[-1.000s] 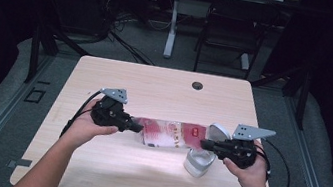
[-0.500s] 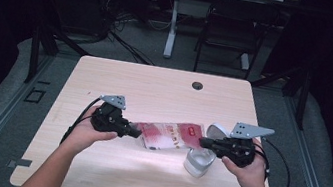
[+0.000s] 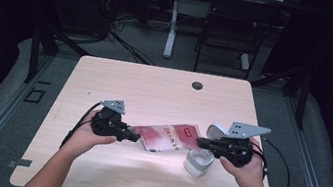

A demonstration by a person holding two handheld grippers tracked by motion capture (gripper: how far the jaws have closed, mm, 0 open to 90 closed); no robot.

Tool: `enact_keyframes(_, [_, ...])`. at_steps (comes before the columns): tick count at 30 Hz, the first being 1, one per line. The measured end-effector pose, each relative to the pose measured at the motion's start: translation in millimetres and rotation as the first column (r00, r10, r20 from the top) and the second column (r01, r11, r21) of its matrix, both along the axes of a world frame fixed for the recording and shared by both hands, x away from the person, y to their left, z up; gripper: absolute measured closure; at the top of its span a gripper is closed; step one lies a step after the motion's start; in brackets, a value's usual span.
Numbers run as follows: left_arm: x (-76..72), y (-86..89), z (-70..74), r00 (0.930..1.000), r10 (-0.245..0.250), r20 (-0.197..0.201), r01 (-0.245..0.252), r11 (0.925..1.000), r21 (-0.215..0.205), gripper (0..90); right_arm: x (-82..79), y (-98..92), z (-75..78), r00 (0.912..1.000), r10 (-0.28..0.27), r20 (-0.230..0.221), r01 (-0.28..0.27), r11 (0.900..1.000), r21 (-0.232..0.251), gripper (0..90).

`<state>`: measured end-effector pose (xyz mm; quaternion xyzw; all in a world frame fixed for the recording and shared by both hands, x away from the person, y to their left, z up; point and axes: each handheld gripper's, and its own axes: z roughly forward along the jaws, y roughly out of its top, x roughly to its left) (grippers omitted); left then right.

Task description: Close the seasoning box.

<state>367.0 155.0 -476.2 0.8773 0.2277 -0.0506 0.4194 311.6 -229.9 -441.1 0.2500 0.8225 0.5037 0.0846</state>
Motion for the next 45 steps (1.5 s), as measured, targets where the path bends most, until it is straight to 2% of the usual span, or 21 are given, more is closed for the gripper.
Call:
enact_keyframes(8, [-1.2, 7.3, -2.2, 0.9998, 0.019, 0.007, -0.019, 0.9997, -0.018, 66.1, 3.2, 9.5, 9.5, 0.9998, 0.02, 0.0, -0.02, 0.999, -0.025, 90.0])
enact_keyframes(15, [-0.4, 16.6, -4.5, 0.9986, 0.05, 0.018, -0.05, 0.998, -0.039, 62.9, 9.0, 16.8, 17.7, 0.9994, 0.033, -0.003, -0.033, 0.996, -0.082, 90.0])
enact_keyframes(17, [-0.7, 18.7, -5.4, 0.9983, 0.054, 0.022, -0.053, 0.9976, -0.045, 62.9, 10.5, 19.1, 20.0, 0.9993, 0.038, -0.008, -0.038, 0.996, -0.085, 90.0])
enact_keyframes(19, [-0.3, 19.7, -6.6, 0.9979, 0.056, 0.033, -0.055, 0.998, -0.03, 64.2, 11.8, 20.7, 21.6, 0.999, 0.043, -0.013, -0.044, 0.995, -0.089, 90.0])
enact_keyframes(24, [1.1, 24.9, -5.9, 0.9974, 0.068, 0.022, -0.068, 0.997, -0.038, 64.4, 14.8, 29.5, 26.2, 0.9982, 0.058, -0.018, -0.06, 0.99, -0.126, 90.0])
enact_keyframes(27, [1.5, 29.2, -5.8, 0.9972, 0.071, 0.023, -0.07, 0.9965, -0.045, 65.6, 15.2, 32.8, 28.4, 0.9977, 0.066, -0.014, -0.067, 0.989, -0.128, 90.0])
enact_keyframes(33, [1.6, 29.6, -10.1, 0.9969, 0.066, 0.042, -0.066, 0.9978, -0.003, 75.9, 17.5, 42.5, 30.3, 0.9967, 0.079, -0.014, -0.081, 0.985, -0.149, 90.0])
enact_keyframes(38, [1.5, 29.4, -12.1, 0.9968, 0.064, 0.048, -0.066, 0.9975, 0.025, 79.6, 20.0, 49.8, 32.9, 0.9964, 0.084, -0.01, -0.084, 0.984, -0.157, 90.0])
enact_keyframes(44, [1.4, 29.2, -15.6, 0.9967, 0.065, 0.05, -0.067, 0.9971, 0.037, 81.8, 21.9, 56.0, 36.6, 0.9962, 0.087, -0.007, -0.087, 0.984, -0.157, 90.0])
enact_keyframes(45, [0.6, 28.6, -16.2, 0.9953, 0.078, 0.058, -0.081, 0.9957, 0.046, 82.1, 21.7, 57.1, 37.1, 0.9963, 0.085, -0.006, -0.085, 0.984, -0.156, 90.0])
